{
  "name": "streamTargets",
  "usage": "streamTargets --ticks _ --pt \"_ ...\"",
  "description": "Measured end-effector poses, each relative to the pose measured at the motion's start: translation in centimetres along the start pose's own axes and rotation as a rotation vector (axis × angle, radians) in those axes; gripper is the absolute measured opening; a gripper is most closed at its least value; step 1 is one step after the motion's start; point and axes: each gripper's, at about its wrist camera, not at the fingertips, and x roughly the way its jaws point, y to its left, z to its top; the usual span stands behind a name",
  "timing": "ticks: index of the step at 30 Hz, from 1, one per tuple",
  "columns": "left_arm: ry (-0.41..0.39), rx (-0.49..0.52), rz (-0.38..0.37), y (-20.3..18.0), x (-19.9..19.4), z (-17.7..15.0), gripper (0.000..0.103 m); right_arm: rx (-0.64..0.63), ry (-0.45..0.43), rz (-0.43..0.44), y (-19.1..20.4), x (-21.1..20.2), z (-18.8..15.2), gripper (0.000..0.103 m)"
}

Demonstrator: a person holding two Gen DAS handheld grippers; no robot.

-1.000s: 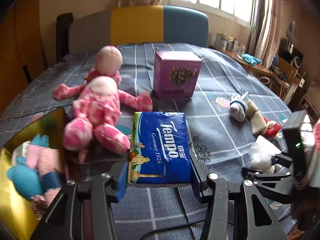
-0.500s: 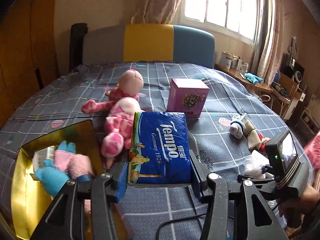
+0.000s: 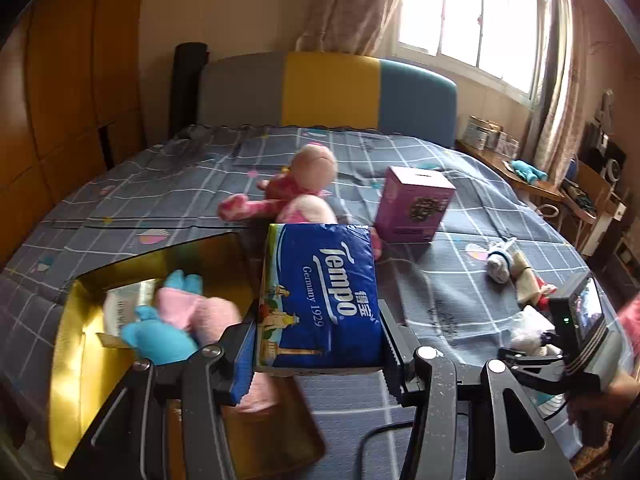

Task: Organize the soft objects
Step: 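Carry the Tempo pack into the gold tray and open the left gripper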

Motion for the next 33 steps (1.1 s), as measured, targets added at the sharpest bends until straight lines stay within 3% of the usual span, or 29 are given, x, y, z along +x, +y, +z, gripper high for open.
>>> streamTargets --ticks 6,14,18,22,25,30,33 --pt "0.011 -0.048 0.053 3.6 -0.7 -0.6 0.052 -0.003 0.000 -0.001 0.1 -0.1 0.0 0.043" --pt "0.056 -0.145 0.195 11.0 -0.9 -2.3 0.052 -0.020 -0.003 -0.013 0.4 -0.2 0.1 0.043" --pt "0.102 -0.222 0.276 15.6 -0.1 -3.4 0.052 -0.031 -0.006 -0.021 0.6 -0.3 0.0 0.043" --pt "0.181 -0.310 0.296 19.4 1.8 -4.4 0.052 -0.029 -0.005 -0.022 0.7 -0.3 0.0 0.043" --pt "0.227 -0.318 0.311 20.7 3.4 -5.1 0.053 -0.029 -0.005 -0.021 0.6 -0.4 -0.1 0.043" --pt "0.233 -0.315 0.340 21.5 4.8 -5.1 0.067 -0.022 -0.001 -0.018 0.4 -0.4 0.0 0.043" --pt "0.209 -0.300 0.357 21.1 4.1 -5.0 0.067 -0.023 -0.001 -0.018 0.3 -0.3 0.0 0.043"
